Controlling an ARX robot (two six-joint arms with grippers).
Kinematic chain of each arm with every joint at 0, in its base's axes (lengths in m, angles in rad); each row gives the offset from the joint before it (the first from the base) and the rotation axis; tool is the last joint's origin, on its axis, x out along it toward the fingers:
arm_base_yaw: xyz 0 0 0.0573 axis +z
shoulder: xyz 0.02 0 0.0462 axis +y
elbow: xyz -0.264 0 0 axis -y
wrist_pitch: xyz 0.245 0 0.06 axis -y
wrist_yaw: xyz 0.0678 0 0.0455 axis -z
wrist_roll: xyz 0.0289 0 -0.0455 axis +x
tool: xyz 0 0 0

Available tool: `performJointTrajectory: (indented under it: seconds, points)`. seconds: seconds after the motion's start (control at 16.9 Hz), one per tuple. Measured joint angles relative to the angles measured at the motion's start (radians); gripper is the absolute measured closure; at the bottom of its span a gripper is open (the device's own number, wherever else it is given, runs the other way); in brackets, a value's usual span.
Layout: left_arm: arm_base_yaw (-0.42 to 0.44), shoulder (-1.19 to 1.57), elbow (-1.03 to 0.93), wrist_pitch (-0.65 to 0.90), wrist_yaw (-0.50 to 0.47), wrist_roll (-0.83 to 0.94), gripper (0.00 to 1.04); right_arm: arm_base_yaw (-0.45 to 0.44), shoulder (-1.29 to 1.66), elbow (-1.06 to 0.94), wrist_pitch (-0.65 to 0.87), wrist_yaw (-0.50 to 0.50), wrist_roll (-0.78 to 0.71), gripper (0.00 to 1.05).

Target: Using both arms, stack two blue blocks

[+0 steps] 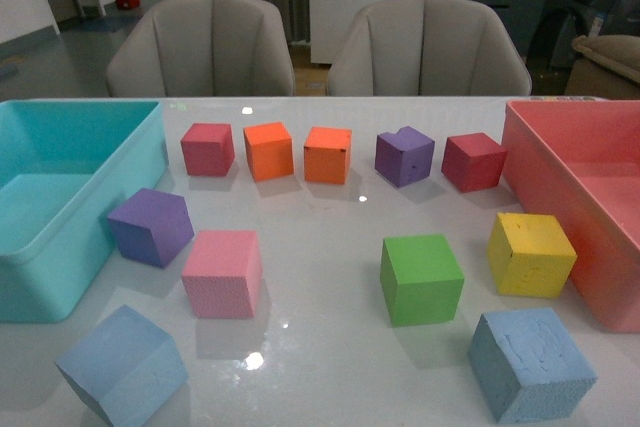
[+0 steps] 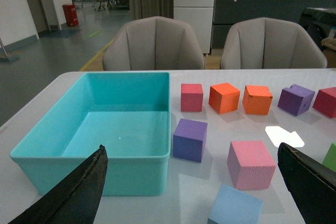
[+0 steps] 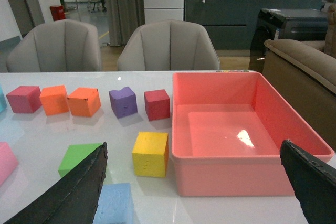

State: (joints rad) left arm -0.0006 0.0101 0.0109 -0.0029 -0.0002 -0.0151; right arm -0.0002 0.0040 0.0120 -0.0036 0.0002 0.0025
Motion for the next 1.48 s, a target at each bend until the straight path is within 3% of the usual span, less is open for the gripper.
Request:
performJointTrajectory:
  seconds: [1.07,1.12,1.18,1.24,1.36,1.48]
  points:
    - [0.000,0.000,0.000,0.000,0.000,0.000,0.07,0.001,0.000,0.000,0.001,0.004,0.000,0.06]
    - [0.000,0.000,0.000,0.000,0.000,0.000,0.07,0.075,0.078,0.007,0.092,0.197,0.001,0.06]
    - [0.000,0.000,0.000,0.000,0.001,0.000,0.07,0.100,0.238,0.046,0.201,0.325,-0.008,0.06]
    - [0.000,0.000,0.000,0.000,0.000,0.000,0.07,0.097,0.387,0.098,0.307,0.369,-0.013,0.06]
    - [0.000,0.000,0.000,0.000,0.000,0.000,0.07,0.108,0.682,0.266,0.447,0.269,-0.005,0.06]
    - [0.000,0.000,0.000,0.000,0.000,0.000,0.07,0.127,0.962,0.410,0.399,0.163,0.034,0.06]
